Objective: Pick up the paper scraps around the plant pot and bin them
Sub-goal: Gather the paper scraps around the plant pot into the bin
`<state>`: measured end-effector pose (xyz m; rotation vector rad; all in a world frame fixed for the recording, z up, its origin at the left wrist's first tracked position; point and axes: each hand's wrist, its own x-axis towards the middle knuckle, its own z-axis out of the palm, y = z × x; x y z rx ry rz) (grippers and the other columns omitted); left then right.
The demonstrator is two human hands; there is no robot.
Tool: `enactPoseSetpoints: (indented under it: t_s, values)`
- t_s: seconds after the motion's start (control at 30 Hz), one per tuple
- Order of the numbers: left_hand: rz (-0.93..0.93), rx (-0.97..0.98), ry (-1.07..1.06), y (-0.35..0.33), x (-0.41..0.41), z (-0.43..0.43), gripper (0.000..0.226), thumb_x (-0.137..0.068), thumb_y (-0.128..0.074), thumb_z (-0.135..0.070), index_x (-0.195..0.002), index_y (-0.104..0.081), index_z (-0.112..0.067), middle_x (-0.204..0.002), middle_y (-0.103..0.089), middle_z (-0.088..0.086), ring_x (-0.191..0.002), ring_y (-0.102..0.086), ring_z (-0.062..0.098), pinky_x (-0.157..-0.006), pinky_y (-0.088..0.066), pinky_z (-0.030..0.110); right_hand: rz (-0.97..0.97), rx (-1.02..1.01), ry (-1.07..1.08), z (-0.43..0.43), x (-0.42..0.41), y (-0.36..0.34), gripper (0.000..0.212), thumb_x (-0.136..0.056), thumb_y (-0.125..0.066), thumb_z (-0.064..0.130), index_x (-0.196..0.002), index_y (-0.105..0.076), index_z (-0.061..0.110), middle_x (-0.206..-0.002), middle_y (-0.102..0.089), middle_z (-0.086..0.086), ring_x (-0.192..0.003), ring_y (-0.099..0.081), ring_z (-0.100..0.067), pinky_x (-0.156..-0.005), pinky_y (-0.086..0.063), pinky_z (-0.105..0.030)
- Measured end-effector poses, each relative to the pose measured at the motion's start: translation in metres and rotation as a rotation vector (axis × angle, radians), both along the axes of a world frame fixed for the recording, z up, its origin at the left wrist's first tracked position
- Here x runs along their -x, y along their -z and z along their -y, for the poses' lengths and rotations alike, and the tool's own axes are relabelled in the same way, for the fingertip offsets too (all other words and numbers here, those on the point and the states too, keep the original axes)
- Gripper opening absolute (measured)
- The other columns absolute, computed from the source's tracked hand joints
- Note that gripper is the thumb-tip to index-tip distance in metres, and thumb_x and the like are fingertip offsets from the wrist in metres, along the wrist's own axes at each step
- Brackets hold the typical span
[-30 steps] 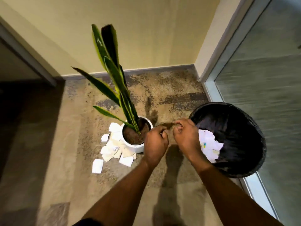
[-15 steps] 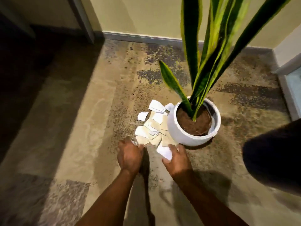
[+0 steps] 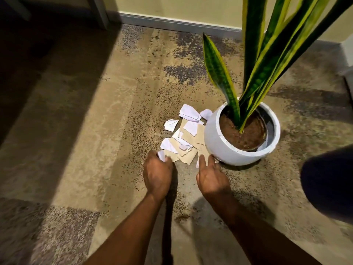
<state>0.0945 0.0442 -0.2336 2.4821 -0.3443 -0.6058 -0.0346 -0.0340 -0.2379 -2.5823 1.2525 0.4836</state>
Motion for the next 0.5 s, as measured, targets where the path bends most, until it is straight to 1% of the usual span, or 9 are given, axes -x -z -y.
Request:
enactPoseSetpoints:
  t_s: [0.07,0.13,0.17,0.23,0.3,0.37,0.43,0.5]
  values:
    - [0.014,0.039,0.008,-0.003,0.003,0.008,0.043,-0.088,-0.068,-0.030,-0.116,-0.055,0.000,-0.103,-0.067,0.012,-0.086,-0.063,0.025,-0.067,-0.050,0.031,0.024,0.101,-0.028,0.000,0.003,-0.001,0.033,-0.093,-0.046,0.017,-0.125,-0.041,0.014,-0.116,-0.054,-0.013,-0.095,-0.059,-0.029,-0.063,-0.053,-0.036]
    - [0.002,0.072,0.028,-0.003,0.006,0.015,0.047,-0.087,-0.068,-0.034,-0.119,-0.055,-0.001,-0.107,-0.065,0.013,-0.092,-0.063,0.025,-0.071,-0.050,0.031,0.033,0.175,-0.053,0.000,0.005,-0.003,0.020,-0.086,-0.058,0.016,-0.105,-0.050,0.015,-0.094,-0.060,-0.008,-0.077,-0.061,-0.026,-0.049,-0.049,-0.032]
    - [-0.011,0.075,0.037,-0.002,0.007,0.017,0.049,-0.087,-0.069,-0.035,-0.119,-0.055,-0.001,-0.107,-0.065,0.013,-0.094,-0.062,0.024,-0.072,-0.048,0.029,0.030,0.199,-0.062,0.000,0.006,-0.003,0.019,-0.083,-0.063,0.015,-0.098,-0.051,0.016,-0.087,-0.061,-0.006,-0.072,-0.061,-0.025,-0.045,-0.047,-0.031]
    - [-0.043,0.073,0.036,0.001,0.008,0.021,0.052,-0.084,-0.070,-0.040,-0.118,-0.057,-0.002,-0.107,-0.064,0.012,-0.094,-0.060,0.022,-0.072,-0.045,0.027,0.030,0.226,-0.070,-0.001,0.007,-0.003,0.023,-0.077,-0.071,0.016,-0.092,-0.054,0.016,-0.076,-0.061,-0.004,-0.064,-0.060,-0.024,-0.044,-0.045,-0.030]
    - [-0.074,0.073,0.021,0.005,0.008,0.022,0.057,-0.080,-0.071,-0.047,-0.115,-0.059,-0.005,-0.110,-0.062,0.012,-0.091,-0.058,0.020,-0.074,-0.049,0.031,0.072,0.241,-0.088,-0.002,0.009,-0.003,0.029,-0.068,-0.078,0.016,-0.088,-0.056,0.015,-0.067,-0.061,-0.005,-0.056,-0.059,-0.025,-0.044,-0.045,-0.030]
    - [-0.075,0.075,0.015,0.006,0.011,0.023,0.063,-0.078,-0.070,-0.053,-0.118,-0.058,-0.005,-0.116,-0.057,0.014,-0.088,-0.051,0.017,-0.076,-0.050,0.031,0.121,0.253,-0.102,-0.003,0.010,-0.003,0.032,-0.064,-0.082,0.016,-0.085,-0.058,0.015,-0.063,-0.060,-0.004,-0.052,-0.058,-0.024,-0.045,-0.046,-0.030]
    - [-0.034,0.072,0.030,0.005,0.016,0.022,0.067,-0.082,-0.062,-0.057,-0.123,-0.055,-0.003,-0.120,-0.054,0.016,-0.089,-0.043,0.014,-0.077,-0.044,0.027,0.158,0.267,-0.096,-0.003,0.010,-0.001,0.031,-0.064,-0.082,0.017,-0.084,-0.058,0.016,-0.063,-0.060,-0.003,-0.052,-0.058,-0.023,-0.046,-0.046,-0.029]
    - [0.015,0.073,0.037,0.004,0.021,0.019,0.068,-0.090,-0.049,-0.059,-0.125,-0.053,-0.002,-0.119,-0.053,0.018,-0.089,-0.040,0.012,-0.080,-0.041,0.024,0.177,0.285,-0.092,-0.003,0.012,0.002,0.027,-0.069,-0.079,0.017,-0.087,-0.058,0.017,-0.065,-0.059,-0.002,-0.054,-0.058,-0.023,-0.048,-0.046,-0.030]
